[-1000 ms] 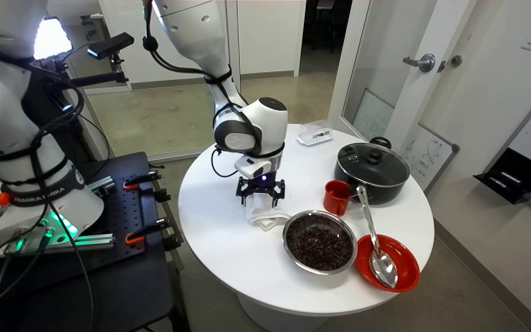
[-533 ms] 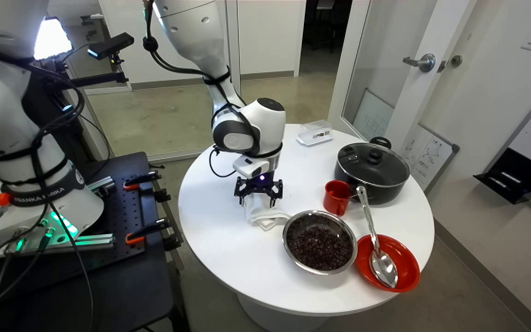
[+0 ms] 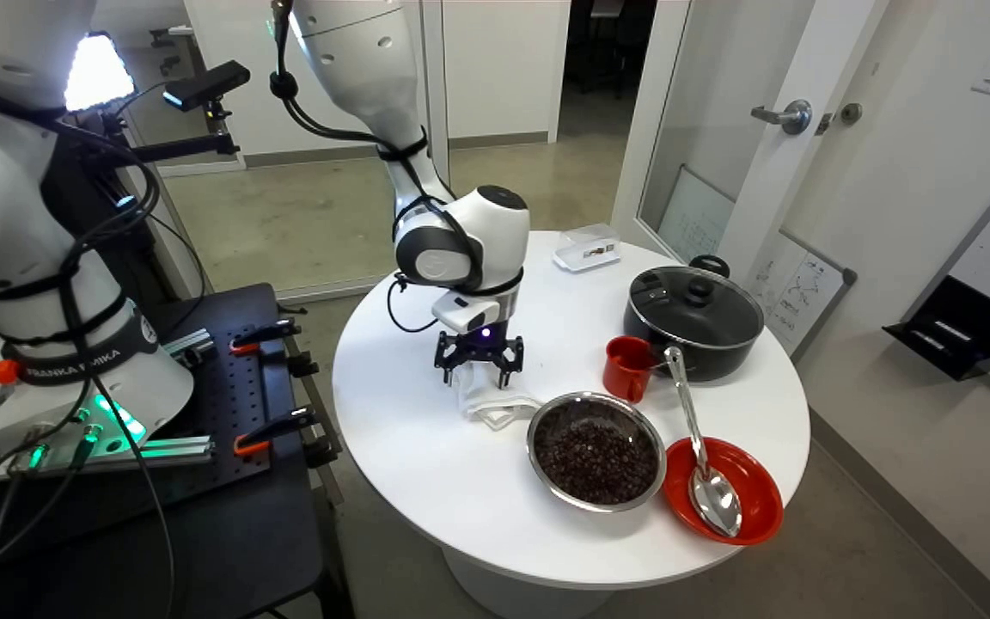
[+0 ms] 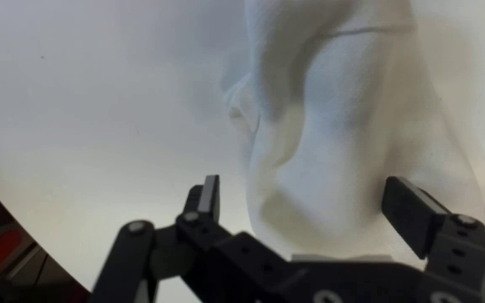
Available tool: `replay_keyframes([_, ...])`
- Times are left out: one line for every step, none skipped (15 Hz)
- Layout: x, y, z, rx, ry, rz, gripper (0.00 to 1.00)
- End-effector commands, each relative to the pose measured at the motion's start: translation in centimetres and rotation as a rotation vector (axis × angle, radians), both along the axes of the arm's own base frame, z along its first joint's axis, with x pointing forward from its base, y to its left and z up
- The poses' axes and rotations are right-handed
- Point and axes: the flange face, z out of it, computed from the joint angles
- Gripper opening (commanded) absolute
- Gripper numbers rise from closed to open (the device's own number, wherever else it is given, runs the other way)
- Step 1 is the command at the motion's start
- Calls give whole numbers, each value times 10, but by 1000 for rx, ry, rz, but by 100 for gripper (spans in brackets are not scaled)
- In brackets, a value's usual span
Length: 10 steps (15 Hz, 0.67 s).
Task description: Use the towel to wipe the table
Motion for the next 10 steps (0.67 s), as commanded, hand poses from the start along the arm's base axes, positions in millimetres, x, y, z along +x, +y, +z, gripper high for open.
replay_keyframes([2, -4, -10, -12, 17, 8, 68])
replay_keyframes([2, -5, -12, -13, 18, 9, 60])
replay_keyframes([2, -5, -14, -11, 18, 10, 52])
replay_keyframes([3, -5, -15, -10, 20, 11, 43])
replay_keyframes([3, -5, -17, -11, 15, 16, 37])
replay_keyframes([4, -4, -17, -12, 16, 16, 30])
replay_keyframes([5, -4, -18, -13, 16, 19, 21])
replay_keyframes([6, -4, -19, -12, 15, 22, 14])
replay_keyframes([7, -5, -20, -16, 16, 25, 6])
replay_keyframes([7, -5, -21, -22, 15, 29, 2])
